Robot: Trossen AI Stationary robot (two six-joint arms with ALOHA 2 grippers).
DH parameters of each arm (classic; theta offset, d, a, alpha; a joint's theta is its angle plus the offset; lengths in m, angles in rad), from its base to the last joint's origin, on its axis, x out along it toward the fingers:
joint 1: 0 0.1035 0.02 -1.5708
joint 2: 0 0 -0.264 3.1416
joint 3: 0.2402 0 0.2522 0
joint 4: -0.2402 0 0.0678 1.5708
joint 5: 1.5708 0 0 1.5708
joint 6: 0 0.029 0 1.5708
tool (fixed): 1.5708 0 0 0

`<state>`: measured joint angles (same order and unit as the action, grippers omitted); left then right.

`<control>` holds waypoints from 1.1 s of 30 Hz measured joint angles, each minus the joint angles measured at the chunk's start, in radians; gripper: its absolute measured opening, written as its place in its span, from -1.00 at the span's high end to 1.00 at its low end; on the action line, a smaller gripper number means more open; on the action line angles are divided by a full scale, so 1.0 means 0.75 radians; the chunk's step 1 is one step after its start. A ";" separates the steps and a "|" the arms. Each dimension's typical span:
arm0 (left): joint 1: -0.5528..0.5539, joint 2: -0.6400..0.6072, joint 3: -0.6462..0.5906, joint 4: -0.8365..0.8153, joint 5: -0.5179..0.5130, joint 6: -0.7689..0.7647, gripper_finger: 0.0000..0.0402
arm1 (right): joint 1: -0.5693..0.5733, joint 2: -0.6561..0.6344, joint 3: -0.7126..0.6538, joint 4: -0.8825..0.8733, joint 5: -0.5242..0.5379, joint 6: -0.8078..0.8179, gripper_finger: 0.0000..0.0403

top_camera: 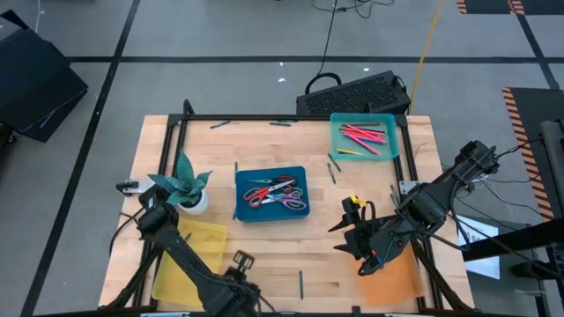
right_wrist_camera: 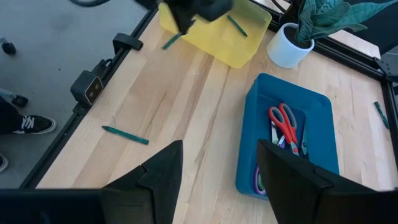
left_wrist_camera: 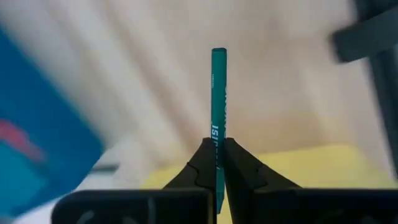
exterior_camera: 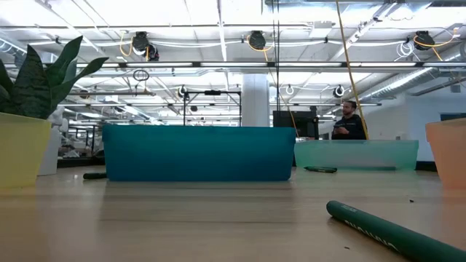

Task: Sort crayons/erasers/pens/pencils in bins
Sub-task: Put the green crayon into the yellow bin

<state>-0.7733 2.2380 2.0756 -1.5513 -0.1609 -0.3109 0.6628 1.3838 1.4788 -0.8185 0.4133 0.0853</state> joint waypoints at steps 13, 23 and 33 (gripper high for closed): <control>0.013 -0.664 -0.506 -0.027 -0.051 -0.926 0.95 | 0.000 0.000 0.000 0.003 0.000 0.000 0.03; -0.037 -1.132 -1.335 0.328 0.330 -1.806 0.95 | 0.000 0.000 0.000 0.004 0.002 0.011 0.03; -0.038 -1.120 -1.701 0.755 0.369 -2.117 0.90 | 0.000 0.000 0.000 0.003 0.004 0.080 0.03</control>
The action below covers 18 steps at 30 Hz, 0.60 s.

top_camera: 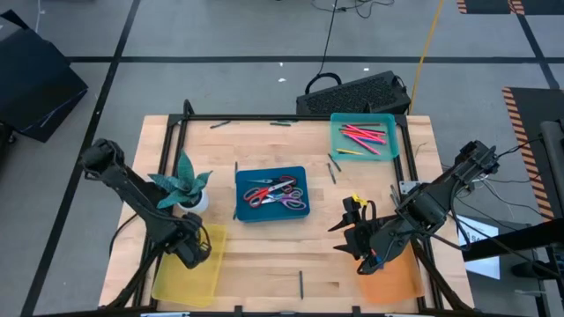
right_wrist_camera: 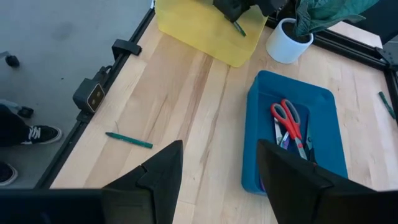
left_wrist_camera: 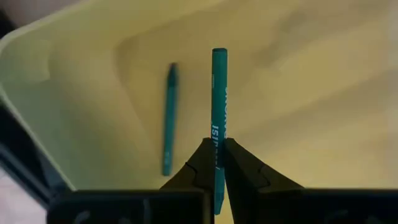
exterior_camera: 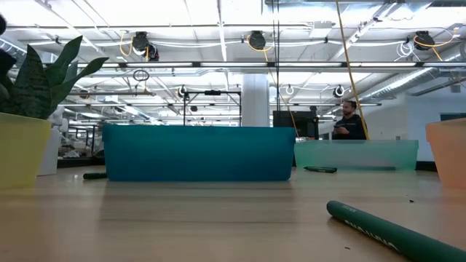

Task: Sort crayons/erasers/pens/pencils in bins
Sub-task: Put the green crayon into the yellow bin, then adjust the blue bin

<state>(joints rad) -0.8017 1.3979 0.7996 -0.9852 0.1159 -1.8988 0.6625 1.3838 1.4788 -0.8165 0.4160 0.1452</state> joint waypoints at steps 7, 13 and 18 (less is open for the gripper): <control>-0.008 0.002 -0.098 0.055 0.020 -0.046 0.88 | 0.000 0.000 0.000 -0.002 0.002 0.000 0.03; -0.008 0.002 -0.125 0.097 0.021 -0.095 0.79 | 0.000 0.000 0.000 -0.004 0.002 0.001 0.03; 0.000 0.000 -0.120 0.090 0.076 -0.089 0.47 | 0.000 0.000 0.000 -0.005 0.002 0.001 0.03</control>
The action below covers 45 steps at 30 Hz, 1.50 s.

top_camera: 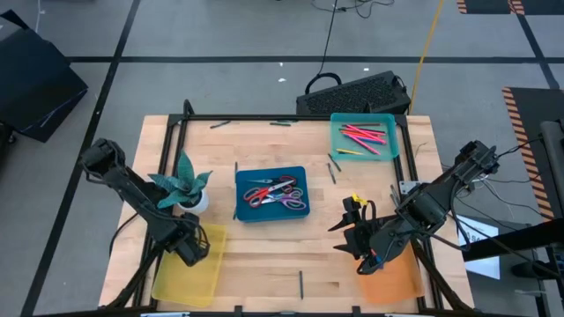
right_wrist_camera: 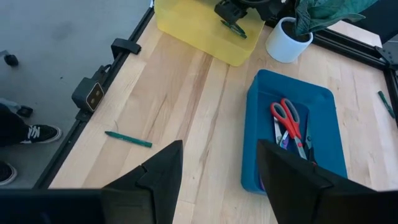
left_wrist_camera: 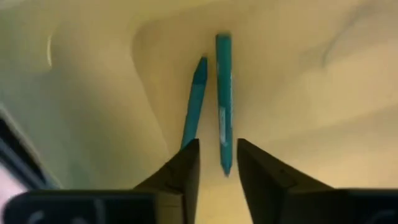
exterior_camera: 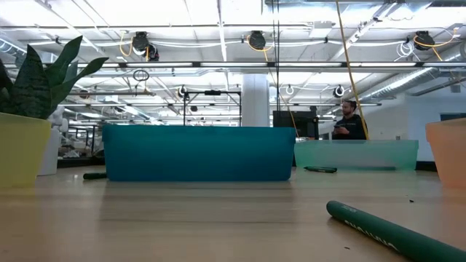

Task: Sort crayons/erasers/pens/pencils in bins
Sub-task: Adjust the blue bin

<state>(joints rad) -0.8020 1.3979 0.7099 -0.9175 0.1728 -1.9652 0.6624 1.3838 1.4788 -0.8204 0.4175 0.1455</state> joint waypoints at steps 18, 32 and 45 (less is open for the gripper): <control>0.199 -0.038 0.452 -0.182 -0.657 0.078 0.30 | -0.035 0.000 0.000 0.017 0.000 -0.103 0.03; 0.644 0.005 0.310 -0.062 -0.610 0.364 0.30 | -0.032 0.000 0.000 0.061 -0.005 0.011 0.03; 0.678 0.191 0.307 0.356 -0.580 0.499 0.30 | -0.032 0.000 0.000 0.050 -0.005 0.025 0.03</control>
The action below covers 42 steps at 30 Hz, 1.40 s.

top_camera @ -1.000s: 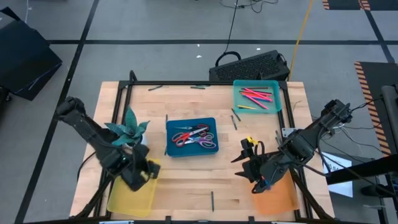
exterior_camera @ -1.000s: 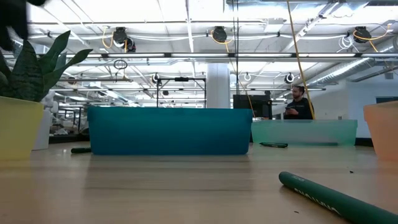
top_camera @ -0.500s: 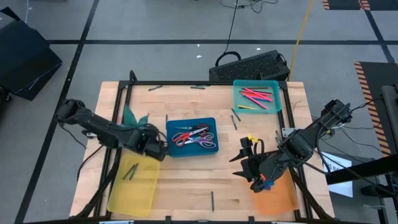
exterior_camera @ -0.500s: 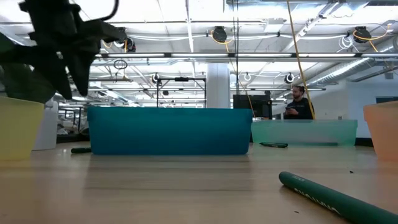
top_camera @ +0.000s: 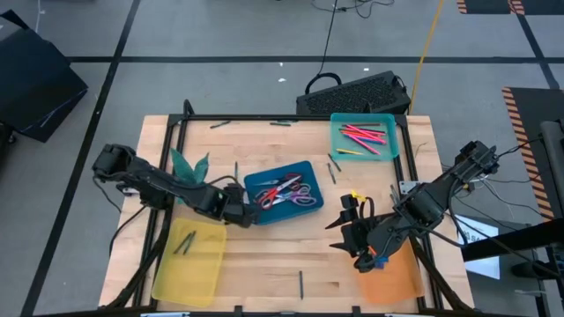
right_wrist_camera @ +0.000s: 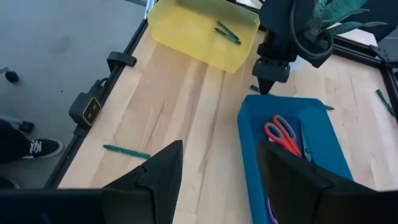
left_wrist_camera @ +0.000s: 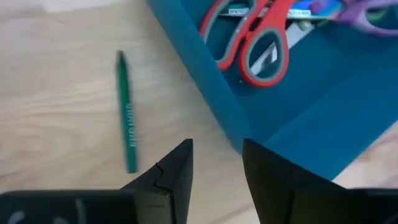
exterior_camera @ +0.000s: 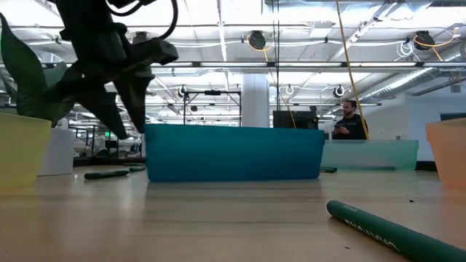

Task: Sort crayons/erasers/pens/pencils in bins
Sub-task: Adjust the blue bin

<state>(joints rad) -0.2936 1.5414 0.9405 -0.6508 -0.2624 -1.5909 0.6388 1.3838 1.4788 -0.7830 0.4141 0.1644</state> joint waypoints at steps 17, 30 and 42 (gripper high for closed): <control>-0.001 -0.039 0.007 0.016 0.026 0.159 0.30 | -0.004 0.000 0.000 -0.011 0.001 -0.008 0.03; -0.142 -0.094 0.028 -0.224 -0.073 -0.077 0.30 | -0.004 0.000 0.000 -0.044 0.002 0.009 0.03; -0.124 0.033 0.018 -0.161 0.095 -0.190 0.30 | -0.004 0.000 0.000 -0.044 0.003 0.010 0.03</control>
<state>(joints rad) -0.3869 1.5659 0.9543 -0.7719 -0.1915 -1.7331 0.6361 1.3838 1.4791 -0.8160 0.4166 0.1719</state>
